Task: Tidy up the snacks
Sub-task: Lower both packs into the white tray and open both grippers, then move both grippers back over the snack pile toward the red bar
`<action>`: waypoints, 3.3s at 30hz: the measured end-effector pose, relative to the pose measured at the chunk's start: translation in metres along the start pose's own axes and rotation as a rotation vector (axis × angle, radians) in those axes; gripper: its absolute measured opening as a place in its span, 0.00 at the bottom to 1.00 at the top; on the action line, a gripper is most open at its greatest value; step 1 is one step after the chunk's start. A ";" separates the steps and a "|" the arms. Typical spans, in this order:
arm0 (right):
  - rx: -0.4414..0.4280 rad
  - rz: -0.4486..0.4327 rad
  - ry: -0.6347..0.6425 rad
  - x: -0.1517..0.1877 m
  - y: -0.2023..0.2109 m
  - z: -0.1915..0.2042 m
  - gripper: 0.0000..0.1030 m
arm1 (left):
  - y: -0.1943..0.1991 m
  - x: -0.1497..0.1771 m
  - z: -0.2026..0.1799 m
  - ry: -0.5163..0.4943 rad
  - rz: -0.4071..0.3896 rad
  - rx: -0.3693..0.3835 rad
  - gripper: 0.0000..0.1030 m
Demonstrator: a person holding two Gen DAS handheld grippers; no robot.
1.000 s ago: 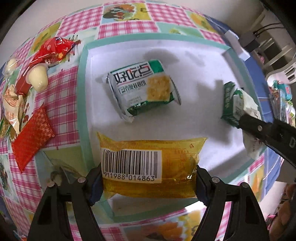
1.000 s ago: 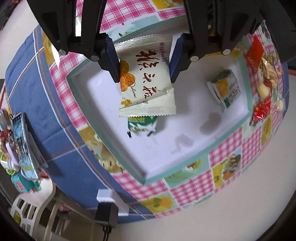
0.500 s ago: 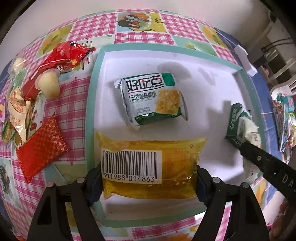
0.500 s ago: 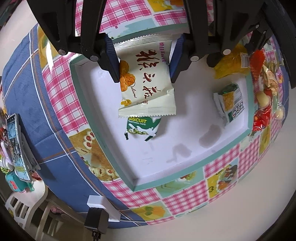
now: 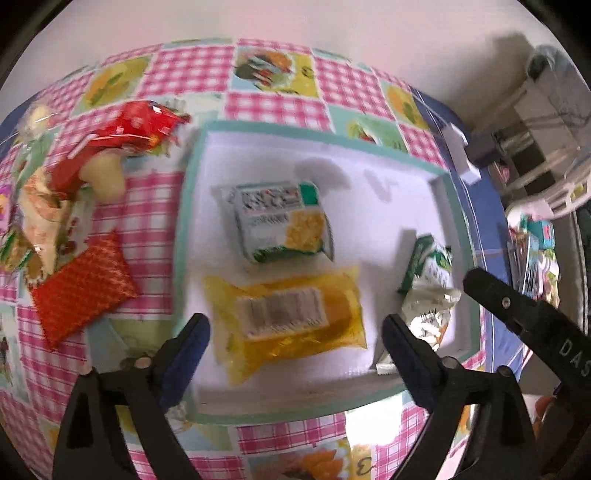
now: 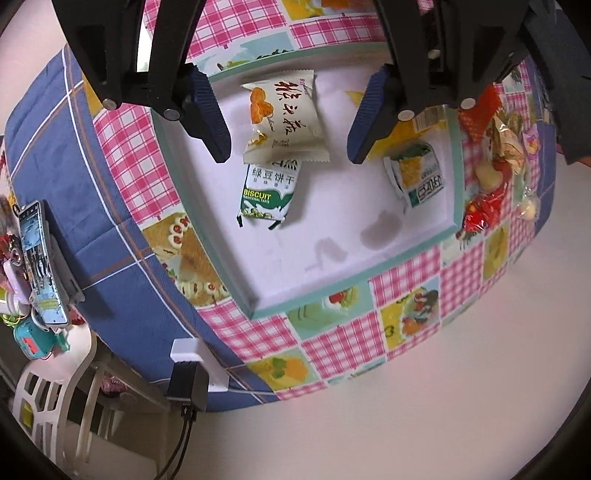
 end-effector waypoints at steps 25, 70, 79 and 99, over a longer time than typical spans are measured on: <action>-0.081 -0.005 0.203 0.024 -0.023 0.095 1.00 | 0.083 0.002 0.201 0.451 -0.238 -0.348 0.97; -0.035 0.126 0.329 0.094 -0.119 0.281 0.93 | 0.060 0.030 0.315 0.620 -0.105 -0.388 0.99; 0.031 0.111 0.455 0.105 -0.130 0.313 0.93 | 0.062 0.030 0.314 0.609 -0.110 -0.376 0.99; 0.004 0.225 0.469 0.137 -0.106 0.286 0.93 | 0.063 0.029 0.305 0.582 -0.099 -0.329 0.99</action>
Point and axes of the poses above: each gripper's, at about its wrist camera, not at the fingertips, and y roughly against the way its jaws point, z to its left, x to its underside, the point moved 6 cm from there along -y, roughly the way its jaws point, and after that the axes turned 2 degrees about z, right-handed, at the moved point
